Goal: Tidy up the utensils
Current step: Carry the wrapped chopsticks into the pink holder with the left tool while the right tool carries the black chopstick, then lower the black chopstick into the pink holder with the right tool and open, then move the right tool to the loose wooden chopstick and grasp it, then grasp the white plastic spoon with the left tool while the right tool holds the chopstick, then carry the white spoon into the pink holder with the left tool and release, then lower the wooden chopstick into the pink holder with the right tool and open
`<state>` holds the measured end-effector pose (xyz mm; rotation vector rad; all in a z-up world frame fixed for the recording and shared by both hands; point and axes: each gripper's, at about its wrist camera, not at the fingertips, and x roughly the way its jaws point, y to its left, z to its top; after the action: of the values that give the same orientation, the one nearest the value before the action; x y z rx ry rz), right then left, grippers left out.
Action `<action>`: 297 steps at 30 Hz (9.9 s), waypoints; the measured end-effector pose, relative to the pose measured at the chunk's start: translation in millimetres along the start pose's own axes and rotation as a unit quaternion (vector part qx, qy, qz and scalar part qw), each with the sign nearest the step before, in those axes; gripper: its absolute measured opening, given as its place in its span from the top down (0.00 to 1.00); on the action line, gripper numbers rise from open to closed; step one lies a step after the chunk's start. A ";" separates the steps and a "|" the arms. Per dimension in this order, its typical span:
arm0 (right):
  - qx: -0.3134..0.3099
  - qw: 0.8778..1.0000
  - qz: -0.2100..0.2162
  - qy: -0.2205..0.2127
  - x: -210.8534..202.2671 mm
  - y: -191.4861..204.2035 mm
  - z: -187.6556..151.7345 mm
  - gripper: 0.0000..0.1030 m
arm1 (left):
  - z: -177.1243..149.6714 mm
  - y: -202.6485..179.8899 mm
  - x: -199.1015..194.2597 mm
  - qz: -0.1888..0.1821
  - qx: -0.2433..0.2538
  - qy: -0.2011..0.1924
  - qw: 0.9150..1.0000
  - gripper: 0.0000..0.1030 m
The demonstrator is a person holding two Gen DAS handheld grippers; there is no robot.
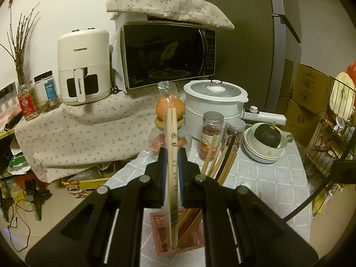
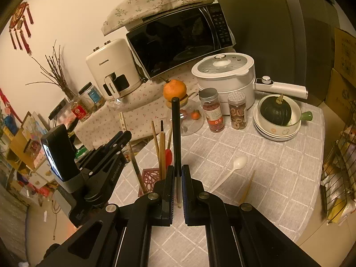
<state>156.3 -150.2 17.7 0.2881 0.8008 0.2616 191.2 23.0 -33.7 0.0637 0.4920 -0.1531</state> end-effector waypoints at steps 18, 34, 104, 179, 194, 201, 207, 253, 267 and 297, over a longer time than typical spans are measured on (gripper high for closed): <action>0.006 1.000 0.004 -0.005 -3.0 0.8 1.4 0.94 | -9.4 -5.7 14.8 -0.017 -0.005 0.043 0.999 0.84; 0.003 0.999 0.032 -0.039 4.0 22.2 11.3 0.95 | -23.8 30.8 -26.8 0.006 -0.064 0.116 0.991 0.40; 0.046 0.972 -0.168 0.155 100.0 -110.6 -51.7 0.16 | -80.4 -10.7 -10.2 -0.028 -0.013 0.292 0.956 0.17; 0.095 0.977 -0.089 0.172 64.8 -210.8 -70.3 0.93 | -85.0 -196.2 213.4 -0.063 0.124 0.332 0.933 0.51; 0.094 0.980 -0.096 0.147 52.6 -197.0 -60.3 0.93 | -80.9 -182.7 157.2 -0.115 0.090 0.315 0.938 0.66; 0.093 0.986 -0.087 0.108 25.5 -180.5 -49.3 0.93 | -50.3 -157.5 90.5 -0.147 0.069 0.259 0.952 0.66; 0.060 0.990 -0.098 0.078 7.9 -154.3 -42.8 0.93 | -34.6 -137.8 38.5 -0.178 0.042 0.209 0.961 0.66; 0.018 0.995 -0.073 0.064 35.0 -74.1 -22.9 0.93 | -20.2 32.2 50.2 -0.198 -0.128 0.005 0.972 0.66; 0.010 1.000 -0.010 0.014 15.6 -22.7 -0.3 0.93 | -33.0 45.2 6.4 -0.123 -0.089 0.099 0.983 0.51; 0.013 0.999 0.046 0.020 118.6 49.1 0.3 0.93 | -77.4 60.2 -39.4 -0.016 -0.120 0.284 0.951 0.37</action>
<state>229.8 -64.8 -43.7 0.3466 0.8330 0.3448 130.7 95.1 -81.6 -0.1447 1.0853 -0.1035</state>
